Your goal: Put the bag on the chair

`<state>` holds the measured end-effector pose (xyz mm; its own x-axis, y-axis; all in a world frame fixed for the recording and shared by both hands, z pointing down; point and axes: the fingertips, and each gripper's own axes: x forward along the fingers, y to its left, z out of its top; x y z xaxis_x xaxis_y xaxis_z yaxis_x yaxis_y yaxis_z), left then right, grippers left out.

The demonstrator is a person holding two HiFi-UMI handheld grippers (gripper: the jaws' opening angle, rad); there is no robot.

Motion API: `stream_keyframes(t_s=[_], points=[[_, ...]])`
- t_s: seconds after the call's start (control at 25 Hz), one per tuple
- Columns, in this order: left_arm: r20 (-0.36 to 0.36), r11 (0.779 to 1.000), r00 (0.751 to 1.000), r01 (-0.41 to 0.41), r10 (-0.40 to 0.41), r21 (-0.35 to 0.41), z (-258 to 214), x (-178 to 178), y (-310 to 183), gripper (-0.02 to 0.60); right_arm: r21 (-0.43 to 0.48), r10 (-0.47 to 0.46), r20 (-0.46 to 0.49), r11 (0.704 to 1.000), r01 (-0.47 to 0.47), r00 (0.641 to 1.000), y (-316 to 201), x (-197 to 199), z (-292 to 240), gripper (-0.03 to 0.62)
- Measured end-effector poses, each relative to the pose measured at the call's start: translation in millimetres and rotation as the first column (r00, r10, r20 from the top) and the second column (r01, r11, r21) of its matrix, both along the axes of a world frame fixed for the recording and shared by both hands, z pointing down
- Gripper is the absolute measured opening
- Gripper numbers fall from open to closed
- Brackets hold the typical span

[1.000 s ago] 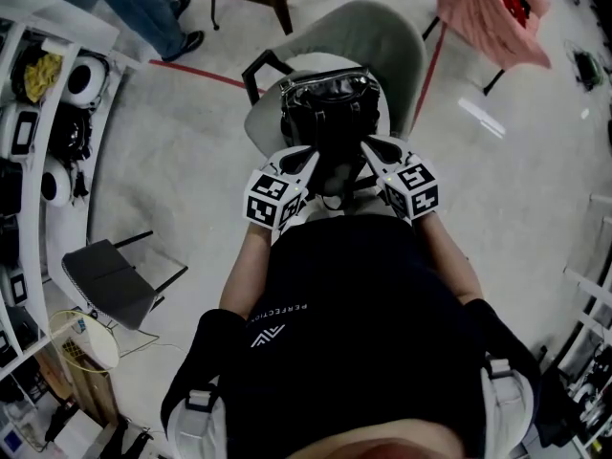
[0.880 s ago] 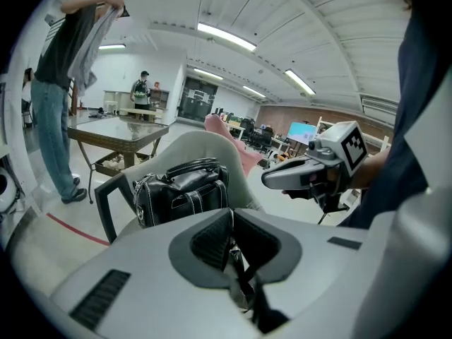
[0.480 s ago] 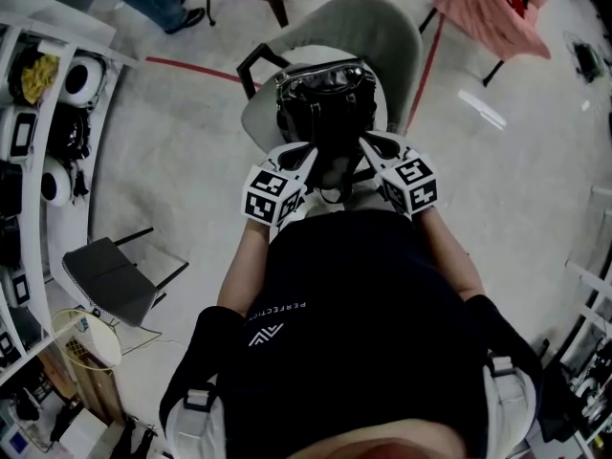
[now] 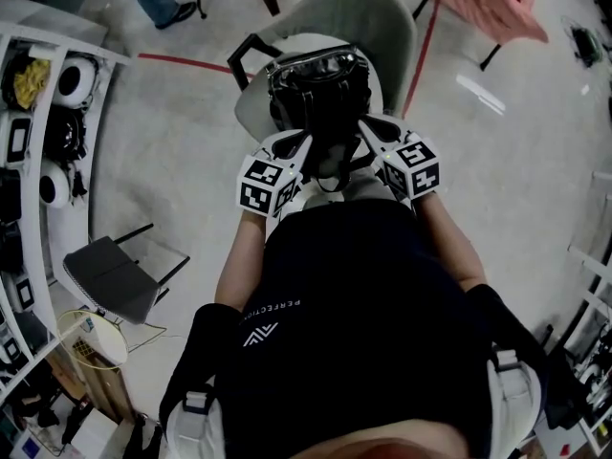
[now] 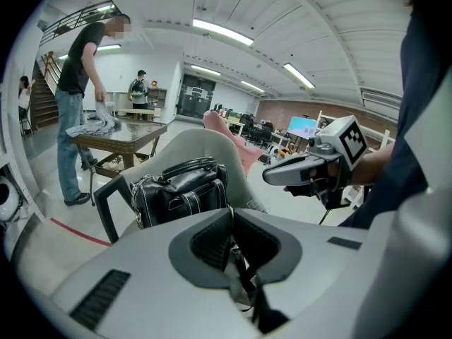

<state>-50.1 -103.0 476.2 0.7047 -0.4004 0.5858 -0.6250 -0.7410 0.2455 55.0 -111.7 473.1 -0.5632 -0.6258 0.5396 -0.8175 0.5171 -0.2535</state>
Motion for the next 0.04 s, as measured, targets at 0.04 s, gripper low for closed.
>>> stream_keyframes(t_s=[0.04], points=[[0.001, 1.0, 1.0, 0.001, -0.001, 0.001, -1.5, 0.3, -0.2, 0.026, 0.001, 0.0, 0.002, 1.0, 0.0, 1.0, 0.2, -0.2, -1.4, 0.048]])
